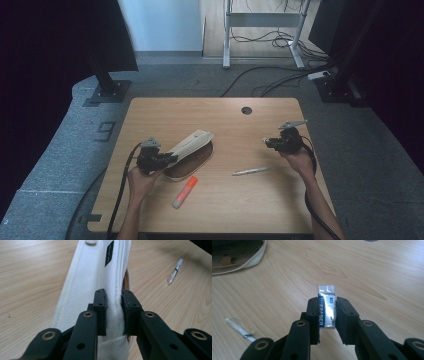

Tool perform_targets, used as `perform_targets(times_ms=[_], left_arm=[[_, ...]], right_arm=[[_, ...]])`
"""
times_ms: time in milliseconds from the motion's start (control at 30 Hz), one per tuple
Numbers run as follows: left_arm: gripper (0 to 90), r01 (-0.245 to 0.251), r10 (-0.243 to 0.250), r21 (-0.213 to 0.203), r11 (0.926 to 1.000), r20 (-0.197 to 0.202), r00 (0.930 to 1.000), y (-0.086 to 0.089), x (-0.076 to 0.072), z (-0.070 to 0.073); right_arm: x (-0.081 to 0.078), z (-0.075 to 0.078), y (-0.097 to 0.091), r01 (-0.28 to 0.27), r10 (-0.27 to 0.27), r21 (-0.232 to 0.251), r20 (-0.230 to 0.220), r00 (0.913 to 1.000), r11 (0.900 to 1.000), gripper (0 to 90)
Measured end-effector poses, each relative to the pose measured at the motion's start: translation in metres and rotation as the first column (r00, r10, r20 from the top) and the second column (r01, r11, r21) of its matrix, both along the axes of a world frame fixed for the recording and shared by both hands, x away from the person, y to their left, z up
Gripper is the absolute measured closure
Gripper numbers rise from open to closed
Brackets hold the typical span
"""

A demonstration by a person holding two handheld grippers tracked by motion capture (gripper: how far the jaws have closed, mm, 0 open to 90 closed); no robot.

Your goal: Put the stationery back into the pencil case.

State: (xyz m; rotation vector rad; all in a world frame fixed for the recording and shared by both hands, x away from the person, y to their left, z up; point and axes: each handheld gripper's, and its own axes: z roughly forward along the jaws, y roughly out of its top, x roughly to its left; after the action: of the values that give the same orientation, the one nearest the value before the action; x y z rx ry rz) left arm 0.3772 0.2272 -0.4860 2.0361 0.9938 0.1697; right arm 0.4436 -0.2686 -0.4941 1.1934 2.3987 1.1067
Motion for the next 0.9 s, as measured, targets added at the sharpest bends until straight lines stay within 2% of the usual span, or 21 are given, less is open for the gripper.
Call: perform_targets(times_ms=[467, 900], left_arm=[[76.0, -0.002, 0.002, -0.001, 1.0, 0.01, 0.9999, 0.0, -0.001, 0.001], [76.0, 0.001, -0.001, -0.006, 1.0, 0.008, 1.0, 0.001, -0.001, 0.002]], right_arm=[[-0.001, 0.0, 0.041, -0.083, 0.083, 0.01, -0.005, 0.9965, 0.9965, 71.4], [0.003, -0.005, 0.081, -0.147, 0.147, 0.013, -0.015, 0.989, 0.9891, 71.5]])
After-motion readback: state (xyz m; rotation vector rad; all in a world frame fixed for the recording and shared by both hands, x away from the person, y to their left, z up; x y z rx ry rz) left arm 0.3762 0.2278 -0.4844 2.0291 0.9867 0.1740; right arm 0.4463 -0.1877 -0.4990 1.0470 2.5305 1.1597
